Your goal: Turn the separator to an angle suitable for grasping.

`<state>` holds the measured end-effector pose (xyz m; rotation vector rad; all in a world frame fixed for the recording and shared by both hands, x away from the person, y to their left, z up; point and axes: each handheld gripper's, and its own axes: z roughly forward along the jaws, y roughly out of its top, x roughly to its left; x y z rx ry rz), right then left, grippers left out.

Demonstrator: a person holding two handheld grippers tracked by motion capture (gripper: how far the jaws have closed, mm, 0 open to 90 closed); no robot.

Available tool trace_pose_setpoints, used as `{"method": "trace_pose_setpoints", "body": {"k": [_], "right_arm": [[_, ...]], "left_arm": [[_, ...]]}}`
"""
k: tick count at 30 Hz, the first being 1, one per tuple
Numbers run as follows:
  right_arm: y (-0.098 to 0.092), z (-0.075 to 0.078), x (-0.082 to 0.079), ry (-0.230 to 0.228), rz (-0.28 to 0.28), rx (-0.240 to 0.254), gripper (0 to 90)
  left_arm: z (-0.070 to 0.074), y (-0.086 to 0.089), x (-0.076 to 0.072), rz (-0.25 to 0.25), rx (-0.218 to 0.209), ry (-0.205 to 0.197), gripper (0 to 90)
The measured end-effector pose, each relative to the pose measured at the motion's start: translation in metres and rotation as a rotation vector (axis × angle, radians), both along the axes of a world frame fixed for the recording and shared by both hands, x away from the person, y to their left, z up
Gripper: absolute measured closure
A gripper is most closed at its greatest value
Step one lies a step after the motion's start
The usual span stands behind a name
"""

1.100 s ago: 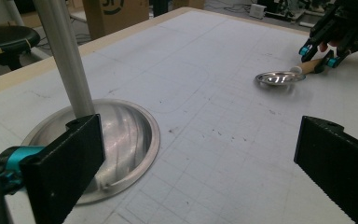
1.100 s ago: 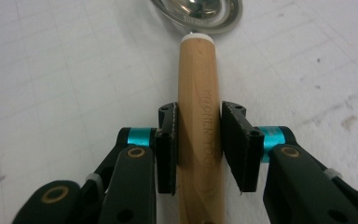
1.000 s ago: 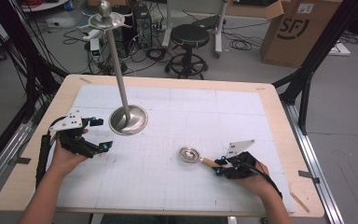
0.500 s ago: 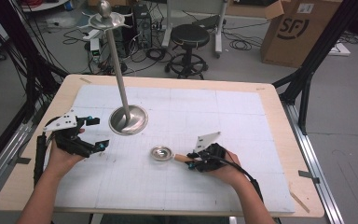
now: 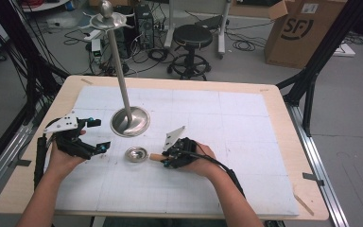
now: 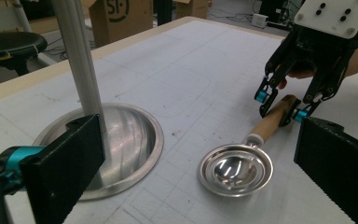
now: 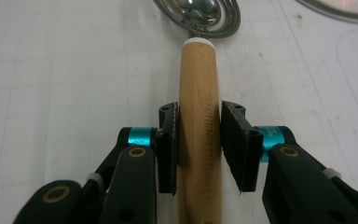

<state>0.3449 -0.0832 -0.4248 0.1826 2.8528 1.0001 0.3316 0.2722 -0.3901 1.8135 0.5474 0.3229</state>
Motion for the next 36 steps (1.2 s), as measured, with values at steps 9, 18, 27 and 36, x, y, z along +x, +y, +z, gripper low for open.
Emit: {"method": "trace_pose_setpoints", "body": {"k": [9, 18, 27, 36], "right_arm": [[0.025, -0.003, 0.003, -0.005, 0.035, -0.020, 67.4], [0.033, -0.006, 0.007, 0.018, 0.033, -0.017, 63.1], [0.015, 0.008, 0.003, 0.022, 0.003, 0.045, 51.1], [-0.037, 0.024, -0.008, -0.007, -0.106, 0.141, 44.7]], "left_arm": [[0.000, 0.000, 0.001, -0.001, -0.002, 0.002, 2.4], [-0.001, 0.000, 0.001, -0.004, 0.000, 0.004, 2.4], [-0.004, 0.002, 0.001, -0.002, 0.005, 0.015, 2.4], [-0.004, 0.000, 0.002, -0.011, 0.011, 0.016, 2.4]]}}
